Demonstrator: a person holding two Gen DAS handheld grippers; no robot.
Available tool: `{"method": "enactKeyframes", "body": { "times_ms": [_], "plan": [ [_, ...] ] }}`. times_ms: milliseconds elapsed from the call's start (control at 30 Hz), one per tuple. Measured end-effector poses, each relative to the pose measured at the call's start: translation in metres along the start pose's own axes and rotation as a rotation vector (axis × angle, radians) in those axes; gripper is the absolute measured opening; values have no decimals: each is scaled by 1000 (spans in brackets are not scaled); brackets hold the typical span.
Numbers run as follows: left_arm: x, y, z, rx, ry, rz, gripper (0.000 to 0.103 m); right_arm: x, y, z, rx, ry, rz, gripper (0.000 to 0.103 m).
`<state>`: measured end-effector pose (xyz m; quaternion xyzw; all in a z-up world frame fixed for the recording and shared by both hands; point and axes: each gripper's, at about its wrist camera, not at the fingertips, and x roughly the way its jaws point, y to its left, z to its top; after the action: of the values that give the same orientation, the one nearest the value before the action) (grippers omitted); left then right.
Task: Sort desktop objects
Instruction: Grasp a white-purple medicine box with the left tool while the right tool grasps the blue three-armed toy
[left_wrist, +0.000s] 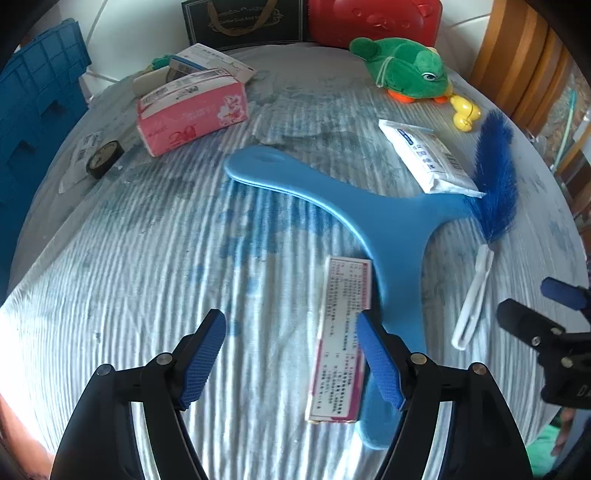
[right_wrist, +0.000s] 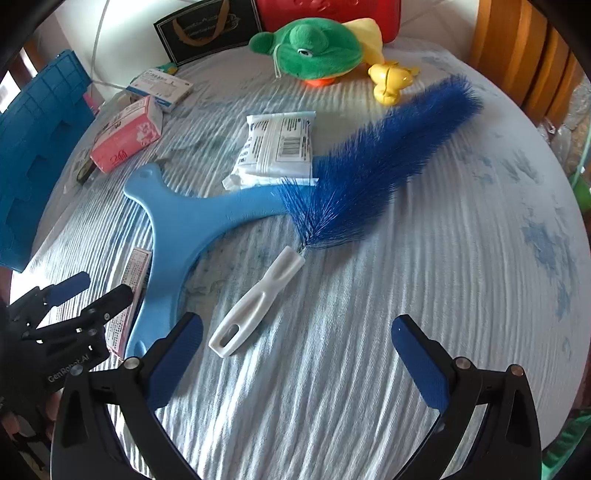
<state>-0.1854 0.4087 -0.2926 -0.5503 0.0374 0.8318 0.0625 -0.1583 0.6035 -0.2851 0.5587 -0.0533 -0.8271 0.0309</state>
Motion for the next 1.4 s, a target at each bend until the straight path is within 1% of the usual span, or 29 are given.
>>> {"method": "enactKeyframes", "body": {
  "times_ms": [67,133,167,200,233,267,300,367,567,633,667,700,767,900,967,1000,1067,1300,1400],
  "plan": [
    [3,-8,2,25,7,1,74,1,-2,0,12,-2,4,103],
    [13,-15,2,57,26,25,73,1,-4,-1,25,-3,4,103],
    [18,-16,2,70,37,27,69,1,-4,-2,35,-4,1,103],
    [17,-14,3,65,27,11,63,1,-4,-3,48,-5,4,103],
    [16,-11,3,61,17,-6,49,1,-4,-4,54,-4,8,103],
    [15,-9,4,65,18,-18,32,2,-1,-4,59,-2,11,103],
    [14,-4,5,66,14,1,31,2,4,-5,56,-8,11,103],
    [11,7,7,68,4,30,31,1,14,-5,51,-21,10,103],
    [5,48,10,61,-21,55,30,1,68,4,-10,-44,42,103],
    [8,58,10,62,-17,54,30,2,87,8,-23,-62,47,95],
    [10,62,10,62,-11,58,30,2,93,9,-23,-67,53,81],
    [12,65,8,60,-5,56,30,5,97,11,-19,-65,55,70],
    [13,70,6,61,-5,45,31,12,102,15,-6,-54,53,64],
    [14,72,4,87,-25,27,33,31,103,18,39,-17,36,64],
    [14,74,4,77,-33,37,42,38,100,17,62,-1,31,64],
    [15,76,5,69,-35,33,43,40,99,17,67,6,29,62],
    [15,77,5,66,-38,27,43,41,100,16,58,-2,13,54],
    [16,79,5,57,-50,8,41,45,91,15,93,5,36,54],
    [17,79,5,58,-54,4,41,46,93,16,86,12,24,54]
  ]
}}
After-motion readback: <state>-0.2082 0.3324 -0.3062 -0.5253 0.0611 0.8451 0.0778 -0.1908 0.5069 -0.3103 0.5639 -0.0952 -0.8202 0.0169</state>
